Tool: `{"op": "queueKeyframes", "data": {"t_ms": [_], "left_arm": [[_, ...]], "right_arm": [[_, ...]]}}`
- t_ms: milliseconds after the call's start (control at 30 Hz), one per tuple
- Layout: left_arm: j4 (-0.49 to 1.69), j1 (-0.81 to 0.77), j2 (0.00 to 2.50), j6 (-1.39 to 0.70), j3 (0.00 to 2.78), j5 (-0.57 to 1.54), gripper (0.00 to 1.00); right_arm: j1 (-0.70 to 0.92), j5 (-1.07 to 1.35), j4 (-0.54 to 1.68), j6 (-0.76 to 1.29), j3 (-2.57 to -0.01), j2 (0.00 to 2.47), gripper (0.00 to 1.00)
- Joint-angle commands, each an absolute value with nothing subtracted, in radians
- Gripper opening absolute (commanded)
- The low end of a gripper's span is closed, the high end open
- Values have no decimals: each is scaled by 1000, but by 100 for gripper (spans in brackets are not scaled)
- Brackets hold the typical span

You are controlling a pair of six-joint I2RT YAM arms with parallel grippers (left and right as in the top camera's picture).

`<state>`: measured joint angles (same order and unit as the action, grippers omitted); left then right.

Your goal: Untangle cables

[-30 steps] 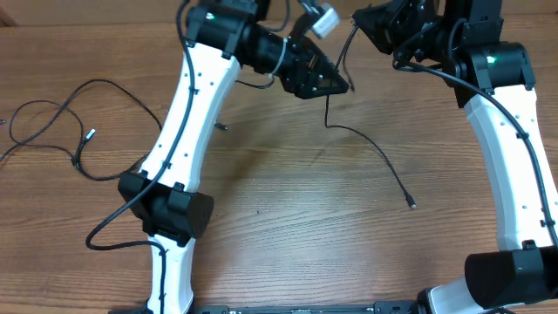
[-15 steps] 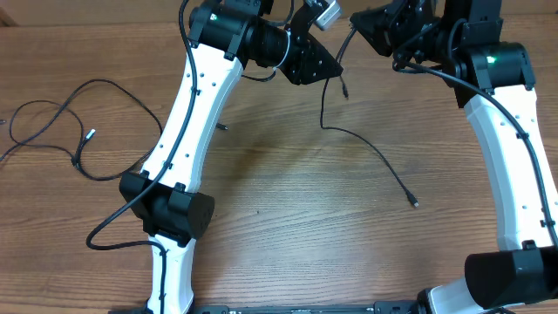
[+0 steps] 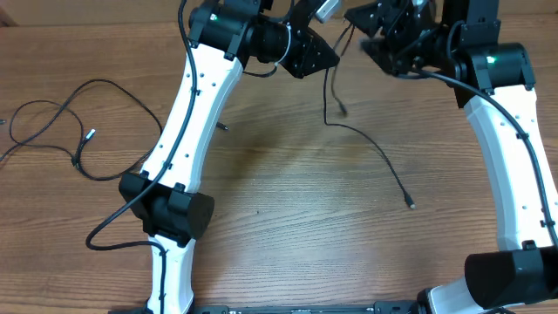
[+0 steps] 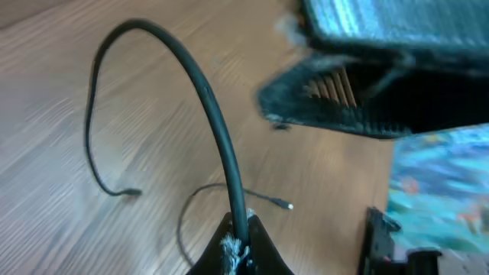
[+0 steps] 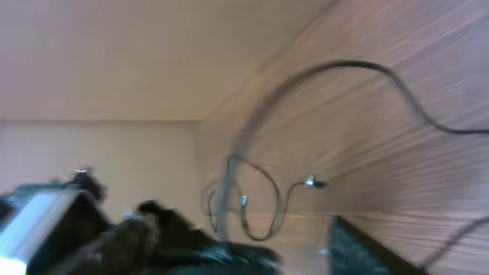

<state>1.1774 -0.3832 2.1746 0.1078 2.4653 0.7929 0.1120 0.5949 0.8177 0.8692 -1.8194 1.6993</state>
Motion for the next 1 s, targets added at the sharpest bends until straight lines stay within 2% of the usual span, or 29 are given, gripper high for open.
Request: {"op": "queueKeyframes", "data": {"t_ms": [0, 233, 433, 633, 767, 967], "left_arm": [[1172, -336, 2046, -4, 2473, 616, 4], [1171, -198, 1849, -99, 2473, 428, 4], [1120, 5, 1716, -209, 2473, 324, 4], [1089, 242, 1666, -218, 2473, 301, 4], [1162, 299, 1679, -218, 2472, 205, 4], [1345, 301, 1741, -287, 2471, -87, 4]], "right_arm": [[110, 452, 874, 784, -1840, 1697, 85], [110, 209, 1042, 722, -1839, 1697, 99], [110, 200, 1101, 614, -1833, 1698, 100], [110, 199, 1140, 574, -1832, 1698, 100], [110, 199, 1155, 573, -1832, 1698, 100], [110, 199, 1166, 567, -1832, 1699, 100]]}}
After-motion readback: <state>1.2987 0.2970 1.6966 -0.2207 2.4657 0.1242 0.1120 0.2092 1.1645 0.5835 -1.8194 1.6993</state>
